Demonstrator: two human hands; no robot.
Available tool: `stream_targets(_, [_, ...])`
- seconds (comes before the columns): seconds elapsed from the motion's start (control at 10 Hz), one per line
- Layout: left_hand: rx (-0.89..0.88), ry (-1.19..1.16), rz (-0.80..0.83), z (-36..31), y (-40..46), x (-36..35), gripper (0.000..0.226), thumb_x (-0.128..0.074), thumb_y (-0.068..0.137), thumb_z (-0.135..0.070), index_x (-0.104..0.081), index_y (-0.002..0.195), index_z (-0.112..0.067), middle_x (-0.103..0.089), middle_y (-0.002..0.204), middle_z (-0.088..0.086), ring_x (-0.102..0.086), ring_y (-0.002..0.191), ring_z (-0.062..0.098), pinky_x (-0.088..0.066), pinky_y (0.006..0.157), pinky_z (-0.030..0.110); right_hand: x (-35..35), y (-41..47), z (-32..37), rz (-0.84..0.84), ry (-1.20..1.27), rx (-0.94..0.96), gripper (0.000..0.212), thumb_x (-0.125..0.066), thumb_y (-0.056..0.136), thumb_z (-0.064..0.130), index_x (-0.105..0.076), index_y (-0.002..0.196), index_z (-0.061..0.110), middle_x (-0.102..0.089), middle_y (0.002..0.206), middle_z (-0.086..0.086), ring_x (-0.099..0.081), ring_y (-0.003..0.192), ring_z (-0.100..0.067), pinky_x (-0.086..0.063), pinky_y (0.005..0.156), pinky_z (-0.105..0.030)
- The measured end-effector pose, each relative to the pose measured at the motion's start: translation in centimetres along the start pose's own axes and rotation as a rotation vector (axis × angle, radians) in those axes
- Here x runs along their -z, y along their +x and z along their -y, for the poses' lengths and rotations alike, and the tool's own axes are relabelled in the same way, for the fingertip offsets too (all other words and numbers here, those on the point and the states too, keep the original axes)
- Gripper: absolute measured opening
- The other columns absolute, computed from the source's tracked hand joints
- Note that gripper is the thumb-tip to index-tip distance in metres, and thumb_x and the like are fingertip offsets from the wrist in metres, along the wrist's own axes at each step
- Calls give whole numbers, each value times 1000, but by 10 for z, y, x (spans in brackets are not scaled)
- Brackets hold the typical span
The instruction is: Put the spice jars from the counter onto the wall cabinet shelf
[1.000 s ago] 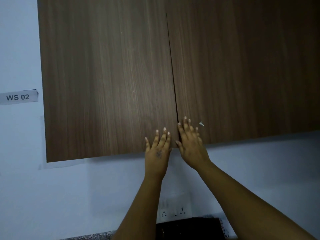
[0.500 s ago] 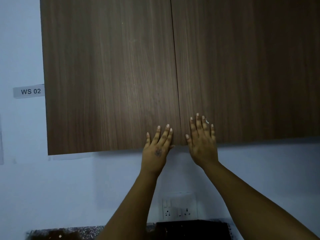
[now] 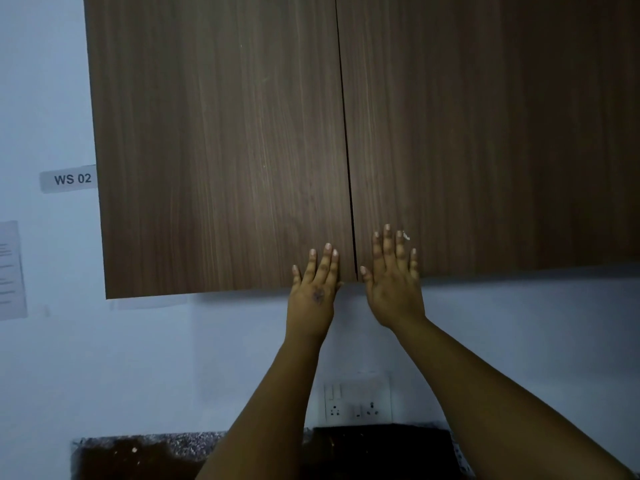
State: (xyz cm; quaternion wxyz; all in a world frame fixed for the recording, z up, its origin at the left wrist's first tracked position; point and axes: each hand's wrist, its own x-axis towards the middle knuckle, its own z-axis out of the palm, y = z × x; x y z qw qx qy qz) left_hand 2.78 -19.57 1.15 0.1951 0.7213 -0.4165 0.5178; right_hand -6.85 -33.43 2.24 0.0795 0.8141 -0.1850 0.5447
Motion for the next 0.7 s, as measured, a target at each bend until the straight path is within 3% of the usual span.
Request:
stream_targets(0.1, [51, -101, 67, -11, -3, 5, 57, -44, 101, -20, -19, 152, -8, -7, 159, 3, -6, 147, 29, -13, 115, 50, 2, -10, 6, 61, 30, -15, 67, -25, 102, 40, 4, 155, 13, 12, 162, -5, 13, 148, -23, 2, 119, -45])
stream_targets(0.2, [106, -192, 160, -23, -5, 12, 56, -29, 105, -26, -5, 153, -10, 9, 160, 2, 12, 147, 23, 0, 120, 42, 8, -21, 8, 115, 92, -6, 66, -35, 102, 24, 4, 154, 13, 13, 161, -3, 16, 147, -20, -3, 121, -45])
stream_targets(0.3, [136, -187, 177, -36, -5, 24, 57, -26, 106, -27, 0, 154, -9, 10, 161, 3, 15, 146, 16, 0, 123, 41, 17, -28, 9, 166, 133, -5, 64, -33, 102, 19, 5, 154, 14, 16, 160, -2, 19, 145, -16, -5, 122, -42])
stream_targets(0.4, [129, -170, 99, -50, -6, 37, 59, -29, 105, -26, -3, 154, -7, 4, 162, 7, 9, 149, 19, 2, 121, 40, 28, -30, 6, 220, 142, 17, 62, -29, 104, 26, 7, 153, 13, 17, 160, -3, 18, 146, -16, -4, 122, -40])
stream_targets(0.7, [150, -61, 10, -57, -20, 74, 73, -27, 101, -48, 0, 154, -4, 6, 162, 13, 8, 150, 24, 0, 121, 41, 81, -35, -4, 89, 99, -20, 70, -28, 101, 45, 2, 154, 10, 12, 161, -8, 12, 148, -19, -1, 121, -40])
